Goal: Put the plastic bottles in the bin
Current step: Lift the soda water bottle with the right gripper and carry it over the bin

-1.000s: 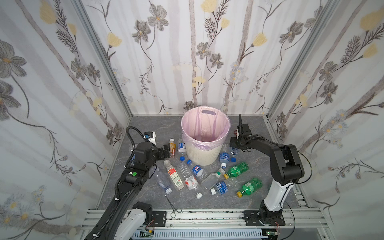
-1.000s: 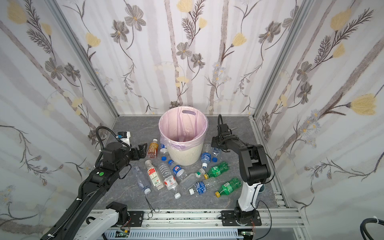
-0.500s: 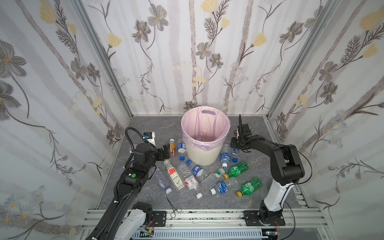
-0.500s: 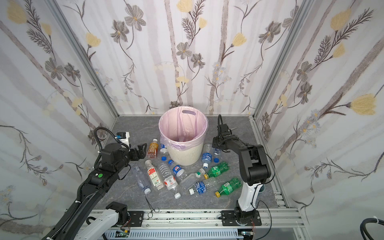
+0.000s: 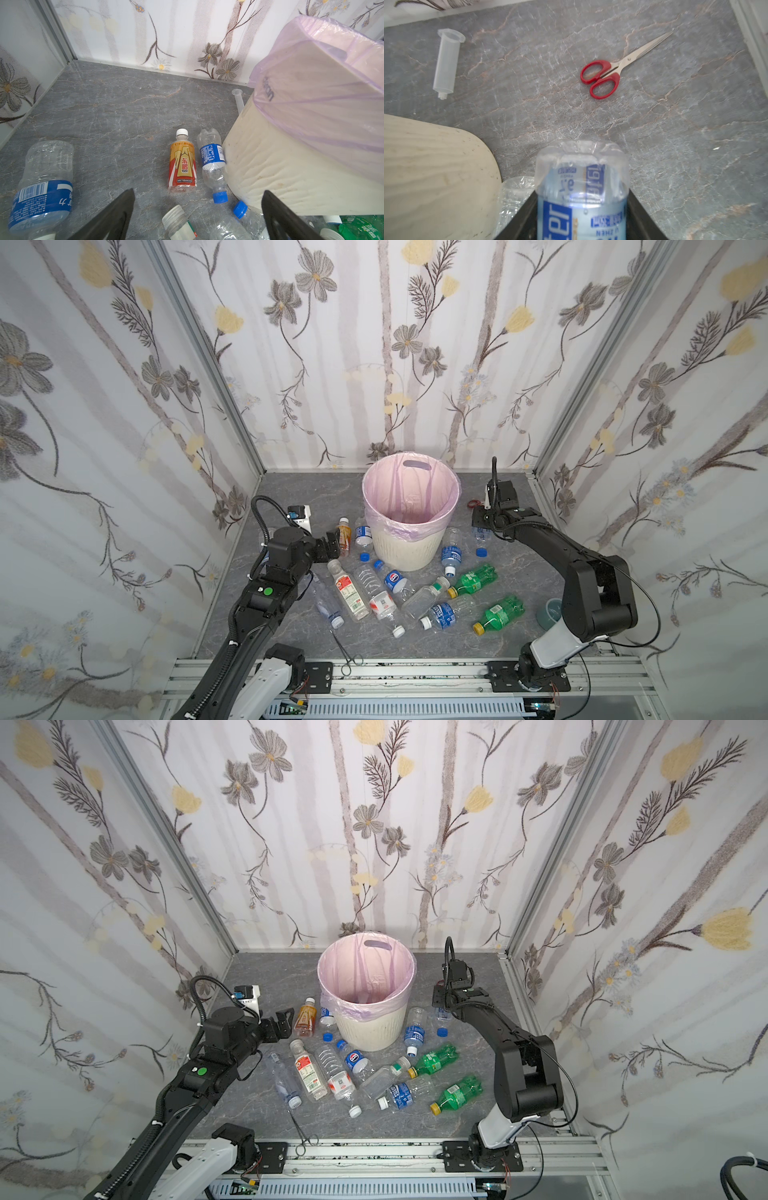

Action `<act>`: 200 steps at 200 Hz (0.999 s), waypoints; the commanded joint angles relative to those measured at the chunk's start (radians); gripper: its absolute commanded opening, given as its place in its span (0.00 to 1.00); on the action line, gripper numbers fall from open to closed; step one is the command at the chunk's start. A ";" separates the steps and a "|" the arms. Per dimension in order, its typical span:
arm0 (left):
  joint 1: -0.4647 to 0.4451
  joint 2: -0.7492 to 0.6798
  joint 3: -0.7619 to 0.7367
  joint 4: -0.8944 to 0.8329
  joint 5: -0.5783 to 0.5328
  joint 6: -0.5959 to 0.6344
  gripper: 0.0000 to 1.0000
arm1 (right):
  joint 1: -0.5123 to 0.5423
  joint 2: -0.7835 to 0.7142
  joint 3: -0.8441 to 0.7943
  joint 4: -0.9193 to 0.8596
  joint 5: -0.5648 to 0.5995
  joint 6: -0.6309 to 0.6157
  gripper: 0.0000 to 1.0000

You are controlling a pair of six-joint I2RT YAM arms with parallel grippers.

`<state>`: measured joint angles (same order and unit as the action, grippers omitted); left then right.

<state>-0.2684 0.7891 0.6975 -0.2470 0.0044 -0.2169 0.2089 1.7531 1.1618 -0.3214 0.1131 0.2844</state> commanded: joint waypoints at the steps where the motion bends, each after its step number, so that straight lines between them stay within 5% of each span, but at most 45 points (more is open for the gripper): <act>1: 0.002 -0.009 -0.007 0.022 0.009 -0.010 0.97 | -0.002 -0.057 0.036 -0.016 0.032 -0.020 0.54; 47: 0.002 -0.005 -0.007 0.027 0.017 -0.010 0.97 | -0.001 -0.226 0.114 -0.050 -0.006 -0.052 0.54; 95: 0.001 -0.003 -0.010 0.031 0.021 -0.014 0.97 | 0.000 -0.395 0.161 0.034 -0.225 -0.060 0.53; 125: 0.003 0.000 -0.011 0.034 0.023 -0.016 0.97 | 0.016 -0.412 0.236 0.023 -0.381 -0.077 0.53; 200: 0.007 0.009 -0.015 0.038 0.023 -0.023 0.97 | 0.121 -0.390 0.312 0.064 -0.518 -0.075 0.53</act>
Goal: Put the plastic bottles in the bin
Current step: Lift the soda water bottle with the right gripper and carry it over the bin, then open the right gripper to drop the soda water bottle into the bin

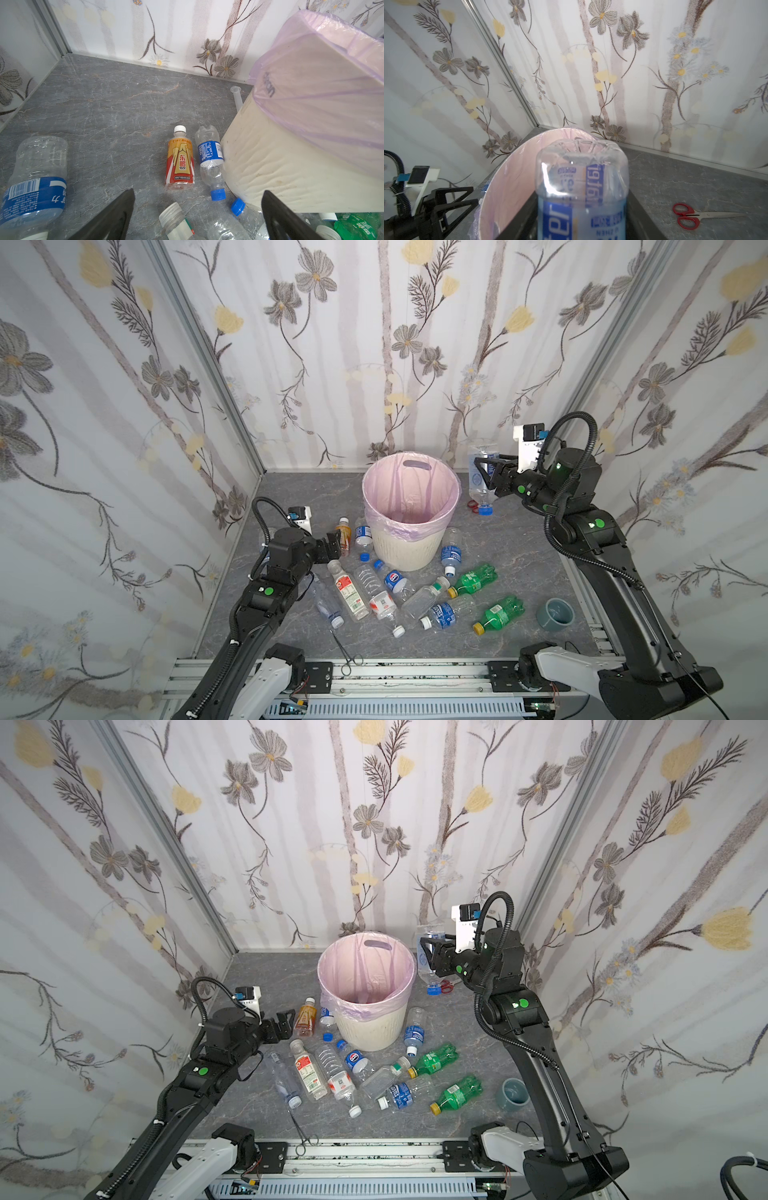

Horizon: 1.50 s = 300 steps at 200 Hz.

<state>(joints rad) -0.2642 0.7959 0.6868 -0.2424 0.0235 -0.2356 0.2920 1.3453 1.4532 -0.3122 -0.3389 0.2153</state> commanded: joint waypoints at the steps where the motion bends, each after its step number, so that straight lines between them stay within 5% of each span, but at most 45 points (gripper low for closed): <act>1: 0.002 0.002 -0.004 0.035 0.004 -0.004 0.97 | 0.040 0.019 0.021 0.056 -0.066 -0.006 0.53; 112: 0.010 -0.005 -0.008 0.036 0.001 -0.002 0.97 | 0.149 0.209 0.146 0.155 -0.023 0.038 0.54; 300: 0.025 0.001 -0.010 0.038 0.014 -0.005 0.97 | 0.203 0.341 0.076 0.146 -0.005 0.018 0.64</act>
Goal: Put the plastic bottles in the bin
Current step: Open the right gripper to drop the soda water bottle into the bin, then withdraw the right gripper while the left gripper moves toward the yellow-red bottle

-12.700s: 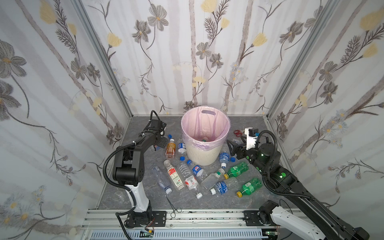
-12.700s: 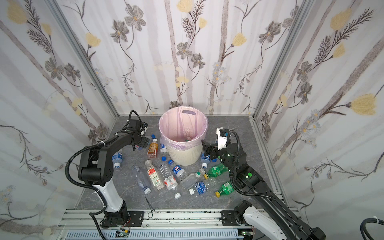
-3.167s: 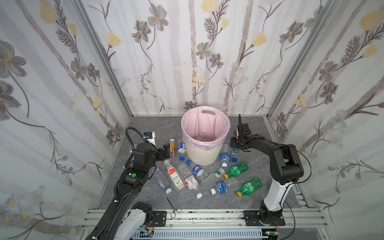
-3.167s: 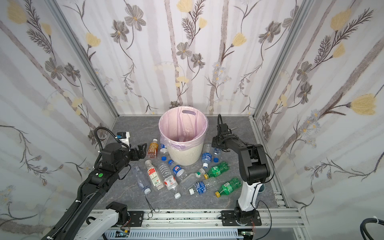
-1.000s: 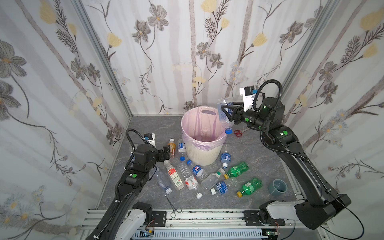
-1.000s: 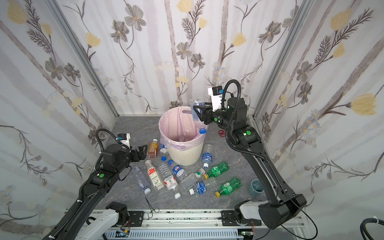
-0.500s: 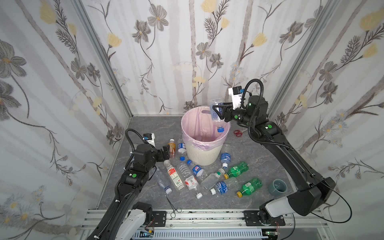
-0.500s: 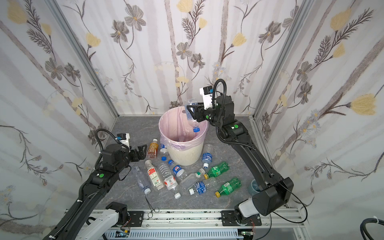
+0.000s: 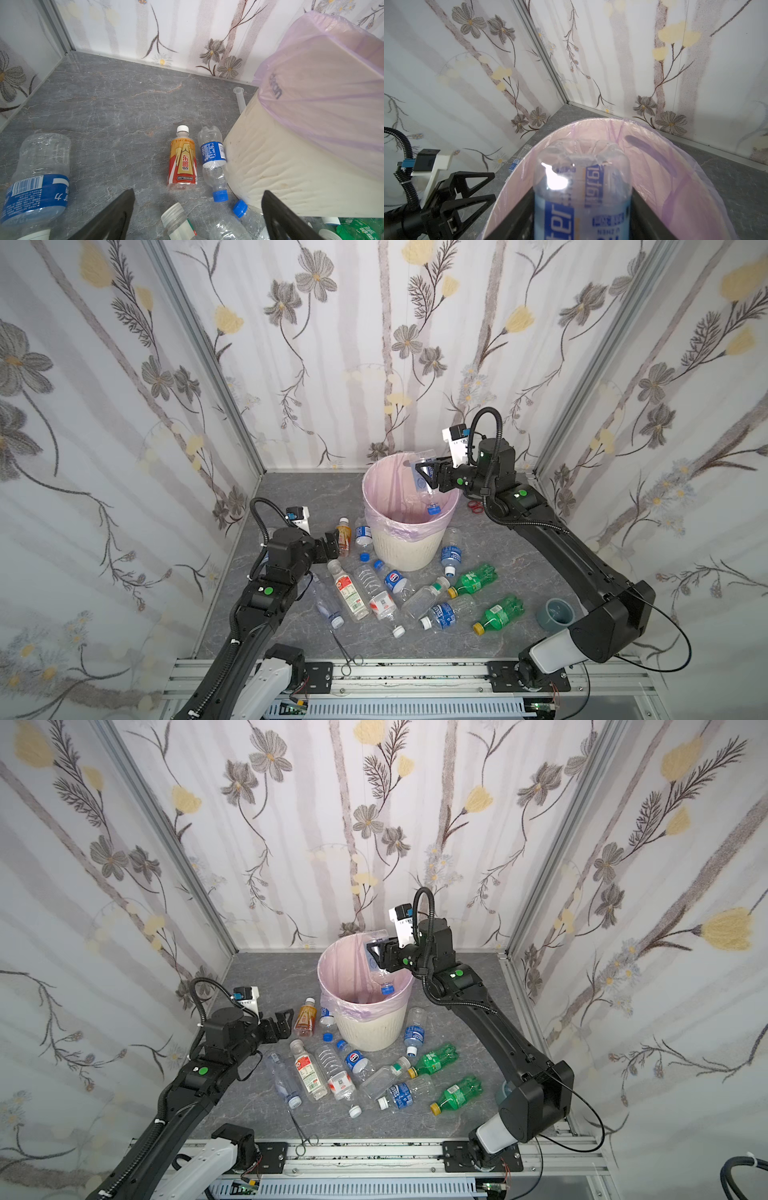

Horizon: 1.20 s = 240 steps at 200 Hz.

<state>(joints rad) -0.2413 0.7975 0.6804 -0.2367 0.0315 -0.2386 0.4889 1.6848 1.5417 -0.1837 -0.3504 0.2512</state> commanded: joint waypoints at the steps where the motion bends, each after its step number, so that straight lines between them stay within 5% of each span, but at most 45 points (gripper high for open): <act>1: 0.002 -0.001 -0.004 0.033 0.006 -0.002 0.97 | 0.006 0.001 -0.012 0.017 0.007 -0.018 0.64; 112: 0.005 0.010 -0.004 0.033 0.010 -0.006 0.97 | 0.012 -0.082 -0.119 0.046 0.055 -0.033 0.75; 143: 0.005 0.013 -0.005 0.031 0.001 -0.009 0.97 | 0.011 -0.218 -0.207 0.094 0.080 -0.041 0.77; 182: 0.007 0.037 0.002 0.032 0.014 -0.010 0.97 | 0.003 -0.424 -0.421 0.228 0.197 -0.067 0.91; 240: 0.008 0.066 0.010 0.031 -0.001 -0.007 0.96 | -0.030 -0.600 -0.609 0.191 0.316 -0.080 0.93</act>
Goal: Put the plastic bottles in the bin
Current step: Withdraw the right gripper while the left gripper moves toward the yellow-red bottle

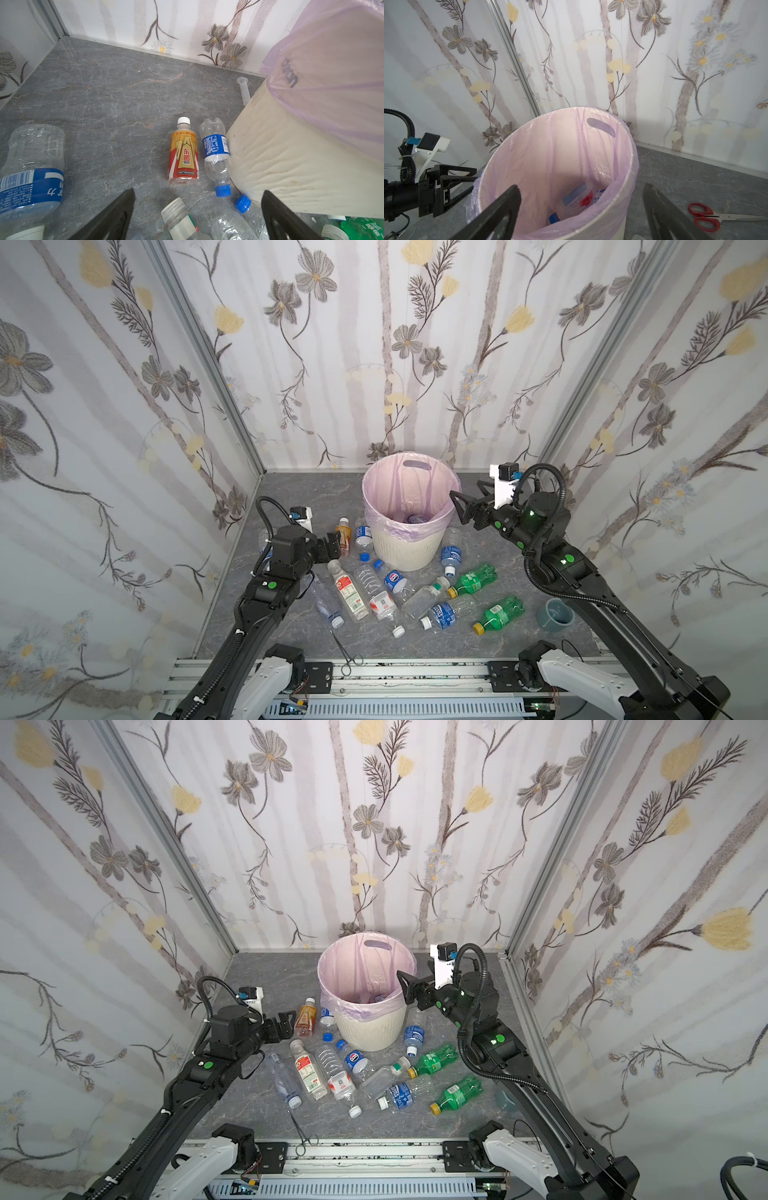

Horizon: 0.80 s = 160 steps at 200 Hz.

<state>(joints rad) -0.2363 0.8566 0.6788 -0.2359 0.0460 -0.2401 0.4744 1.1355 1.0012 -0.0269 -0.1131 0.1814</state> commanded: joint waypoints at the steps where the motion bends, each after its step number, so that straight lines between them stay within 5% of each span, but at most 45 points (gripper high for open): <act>1: 0.002 0.007 0.012 0.030 -0.017 -0.006 0.96 | -0.016 -0.054 -0.072 0.033 0.079 -0.009 0.93; 160: 0.003 0.352 0.080 0.085 -0.062 -0.031 0.92 | -0.134 -0.292 -0.416 0.081 0.058 0.081 0.96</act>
<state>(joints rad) -0.2340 1.1591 0.7433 -0.2123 -0.0044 -0.2619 0.3405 0.8543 0.6048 0.0036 -0.0452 0.2367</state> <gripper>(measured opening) 0.927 0.956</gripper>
